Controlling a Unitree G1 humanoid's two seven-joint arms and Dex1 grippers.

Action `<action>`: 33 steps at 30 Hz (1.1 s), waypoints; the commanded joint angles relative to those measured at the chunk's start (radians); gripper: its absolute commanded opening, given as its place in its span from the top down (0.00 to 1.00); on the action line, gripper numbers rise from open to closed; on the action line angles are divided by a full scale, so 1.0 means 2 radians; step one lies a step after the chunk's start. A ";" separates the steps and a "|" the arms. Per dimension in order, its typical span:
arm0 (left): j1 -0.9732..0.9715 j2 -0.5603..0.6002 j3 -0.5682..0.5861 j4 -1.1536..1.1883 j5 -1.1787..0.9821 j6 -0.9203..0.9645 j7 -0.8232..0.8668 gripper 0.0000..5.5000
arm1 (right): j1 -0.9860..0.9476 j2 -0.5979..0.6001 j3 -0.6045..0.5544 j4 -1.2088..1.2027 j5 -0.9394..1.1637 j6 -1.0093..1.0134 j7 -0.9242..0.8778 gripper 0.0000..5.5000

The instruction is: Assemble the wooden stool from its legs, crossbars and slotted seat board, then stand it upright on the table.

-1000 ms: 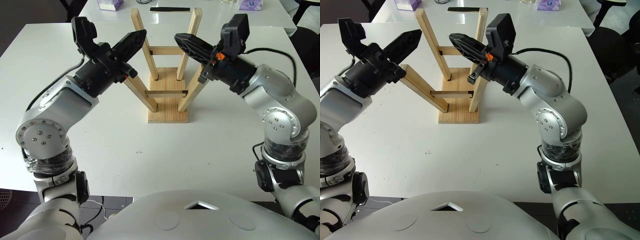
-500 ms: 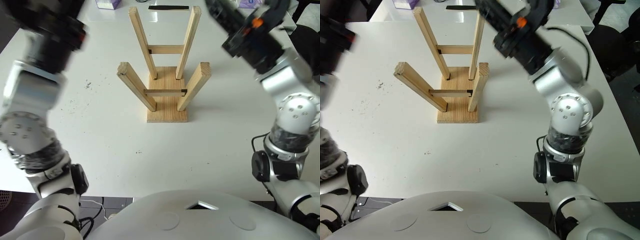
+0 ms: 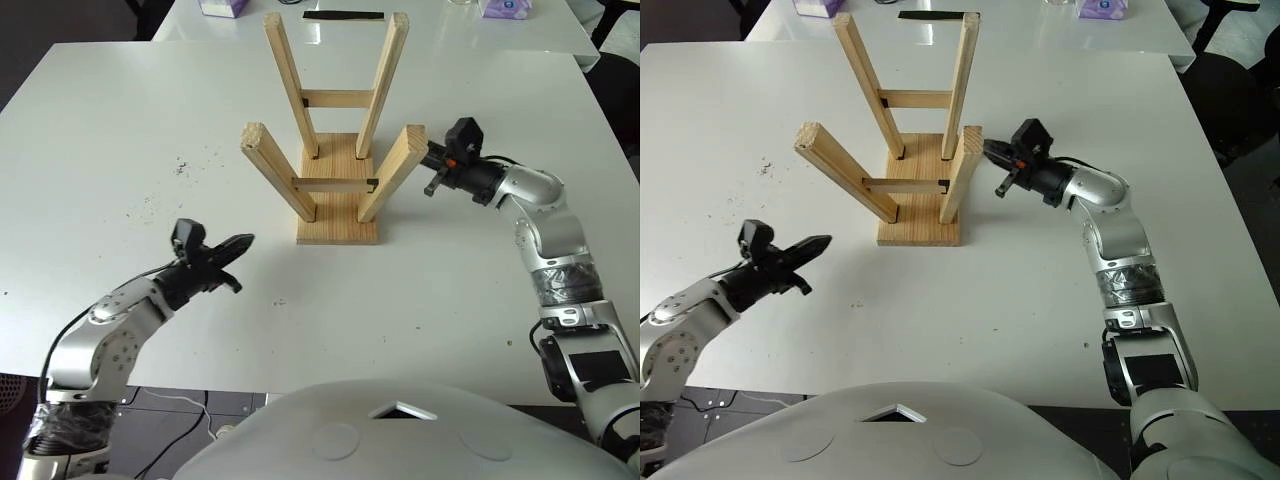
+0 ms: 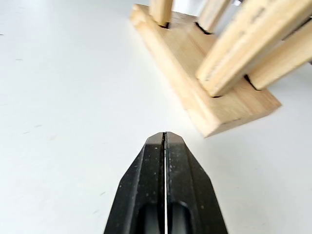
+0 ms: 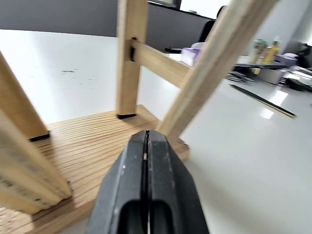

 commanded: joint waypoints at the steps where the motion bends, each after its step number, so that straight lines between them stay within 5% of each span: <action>1: -0.044 -0.035 -0.037 -0.009 0.027 -0.007 -0.003 1.00 | -0.039 0.002 0.012 0.037 0.013 -0.014 0.090 1.00; 11: -0.093 -0.061 -0.062 0.039 0.093 -0.018 -0.010 1.00 | -0.039 0.021 0.054 0.006 0.026 -0.005 0.210 1.00; 22: -0.104 -0.032 0.021 0.111 0.141 -0.048 -0.007 1.00 | 0.111 0.032 0.068 -0.193 0.042 0.085 0.109 1.00; 28: -0.033 -0.021 0.092 0.048 0.097 -0.022 -0.024 1.00 | 0.102 -0.024 0.025 -0.092 -0.051 0.032 0.034 1.00; 33: 0.016 -0.003 0.110 0.041 0.107 -0.007 -0.039 1.00 | 0.024 -0.002 0.008 0.031 -0.101 0.002 -0.046 1.00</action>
